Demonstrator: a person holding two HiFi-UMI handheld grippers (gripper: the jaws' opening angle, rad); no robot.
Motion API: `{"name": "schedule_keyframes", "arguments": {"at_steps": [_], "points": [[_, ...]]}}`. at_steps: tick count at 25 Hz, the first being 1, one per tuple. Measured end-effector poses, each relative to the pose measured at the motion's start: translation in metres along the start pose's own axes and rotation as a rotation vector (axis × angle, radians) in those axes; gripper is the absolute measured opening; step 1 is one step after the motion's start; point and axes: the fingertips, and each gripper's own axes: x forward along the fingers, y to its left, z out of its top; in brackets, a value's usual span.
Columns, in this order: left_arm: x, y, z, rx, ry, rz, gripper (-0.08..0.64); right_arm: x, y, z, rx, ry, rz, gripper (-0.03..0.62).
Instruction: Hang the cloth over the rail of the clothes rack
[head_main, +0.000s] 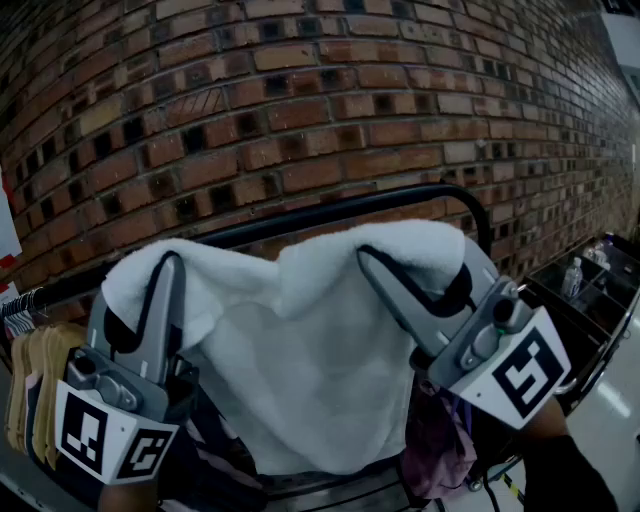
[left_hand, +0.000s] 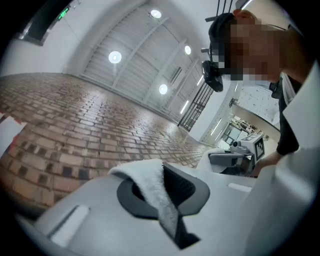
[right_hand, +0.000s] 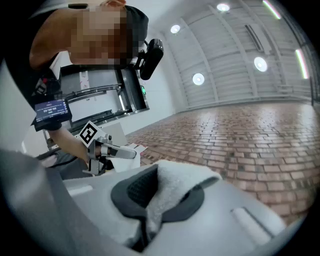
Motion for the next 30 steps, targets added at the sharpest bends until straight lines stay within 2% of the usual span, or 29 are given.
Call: {"name": "schedule_keyframes", "arguments": {"at_steps": [5,8,12,15,17,19,21,23,24,25,26,27,28,29,30], "points": [[0.045,0.058,0.061,0.08,-0.057,0.056,0.017,0.054,-0.063,0.05,-0.15,-0.035,0.001,0.011],[0.068,0.083,0.078,0.142,-0.064,0.09,0.017,0.082,-0.094,0.065,-0.177,-0.044,-0.005,0.011],[0.097,0.108,0.072,0.253,-0.038,0.119,0.017,0.111,-0.122,0.05,-0.216,0.019,-0.006,0.011],[0.128,0.133,0.042,0.331,0.041,0.139,0.017,0.143,-0.138,0.017,-0.264,0.122,-0.004,0.011],[0.15,0.14,0.002,0.408,0.177,0.102,0.017,0.167,-0.134,-0.017,-0.297,0.231,0.064,0.011],[0.167,0.132,-0.059,0.508,0.4,-0.012,0.017,0.184,-0.114,-0.067,-0.338,0.39,0.217,0.011],[0.17,0.117,-0.131,0.614,0.66,-0.184,0.017,0.187,-0.086,-0.127,-0.385,0.591,0.41,0.011],[0.15,0.1,-0.201,0.675,0.917,-0.393,0.017,0.179,-0.061,-0.184,-0.399,0.778,0.582,0.011],[0.13,0.091,-0.231,0.658,1.052,-0.51,0.017,0.173,-0.05,-0.206,-0.361,0.846,0.652,0.011],[0.104,0.083,-0.256,0.593,1.197,-0.621,0.017,0.165,-0.041,-0.222,-0.287,0.901,0.713,0.011],[0.076,0.074,-0.274,0.482,1.338,-0.714,0.017,0.155,-0.034,-0.234,-0.192,0.955,0.766,0.011],[0.052,0.063,-0.285,0.337,1.451,-0.785,0.017,0.142,-0.029,-0.245,-0.093,1.021,0.812,0.011],[0.033,0.052,-0.29,0.184,1.525,-0.825,0.018,0.128,-0.025,-0.257,-0.009,1.097,0.848,0.012],[0.022,0.045,-0.291,0.059,1.563,-0.835,0.02,0.117,-0.024,-0.268,0.041,1.169,0.872,0.012],[0.017,0.043,-0.29,-0.019,1.572,-0.826,0.024,0.111,-0.024,-0.276,0.062,1.22,0.883,0.014]]}}
